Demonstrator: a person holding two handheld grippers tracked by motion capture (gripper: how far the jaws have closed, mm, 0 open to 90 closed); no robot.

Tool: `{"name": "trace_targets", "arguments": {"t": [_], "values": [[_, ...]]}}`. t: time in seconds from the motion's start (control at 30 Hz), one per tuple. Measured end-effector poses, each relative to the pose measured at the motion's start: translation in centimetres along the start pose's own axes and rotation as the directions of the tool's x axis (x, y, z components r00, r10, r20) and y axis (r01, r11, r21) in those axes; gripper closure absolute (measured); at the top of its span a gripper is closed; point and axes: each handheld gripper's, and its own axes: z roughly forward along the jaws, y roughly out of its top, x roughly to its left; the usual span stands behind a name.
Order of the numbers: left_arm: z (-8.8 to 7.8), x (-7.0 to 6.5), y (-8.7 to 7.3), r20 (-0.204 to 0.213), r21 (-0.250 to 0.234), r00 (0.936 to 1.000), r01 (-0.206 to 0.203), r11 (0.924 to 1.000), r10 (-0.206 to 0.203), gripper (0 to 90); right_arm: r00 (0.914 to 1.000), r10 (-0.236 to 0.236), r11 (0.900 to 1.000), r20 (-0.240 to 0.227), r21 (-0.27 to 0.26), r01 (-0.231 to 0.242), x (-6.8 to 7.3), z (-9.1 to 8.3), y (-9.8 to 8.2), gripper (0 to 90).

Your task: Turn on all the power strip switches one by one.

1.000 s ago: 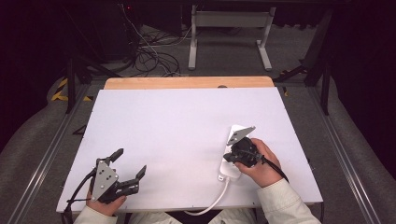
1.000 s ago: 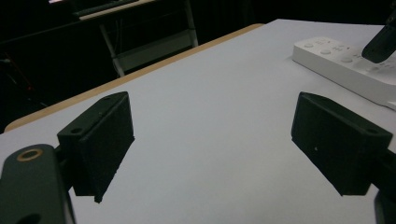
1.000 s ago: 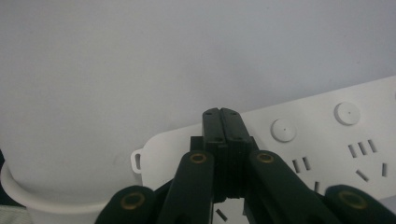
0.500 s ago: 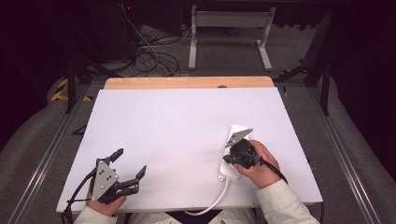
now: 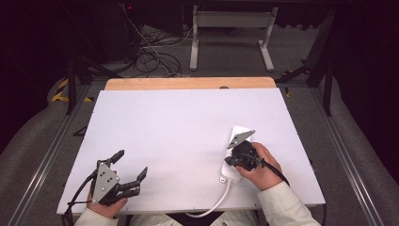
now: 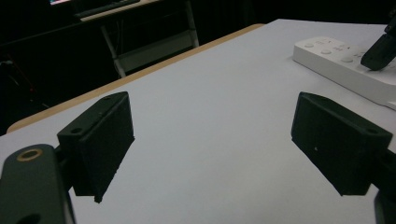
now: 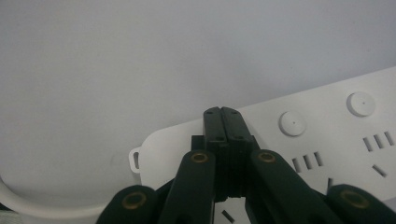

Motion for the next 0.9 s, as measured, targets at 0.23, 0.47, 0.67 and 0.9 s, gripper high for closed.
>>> {"name": "trace_targets", "arguments": {"t": [0.23,0.47,0.67,0.9], "values": [[0.0,0.0,0.0,0.000,0.000,1.0000,-0.003,1.0000,0.003,13.4,1.0000,0.007,1.000,-0.001,-0.002,-0.007,0.0,0.1,-0.1,90.0],[0.0,0.0,0.0,0.000,0.000,1.0000,-0.005,1.0000,0.005,13.4,0.9999,0.009,1.000,0.009,0.011,-0.009,0.1,0.2,0.0,90.0],[0.0,0.0,0.0,0.001,0.001,1.0000,-0.005,1.0000,0.005,13.4,1.0000,-0.007,1.000,0.000,-0.019,0.007,0.1,0.1,-0.1,90.0],[0.1,0.0,0.0,0.003,0.000,1.0000,0.001,1.0000,-0.001,13.4,0.9998,0.006,0.989,0.021,-0.148,-0.003,-0.2,-2.2,-0.1,90.0]]}}
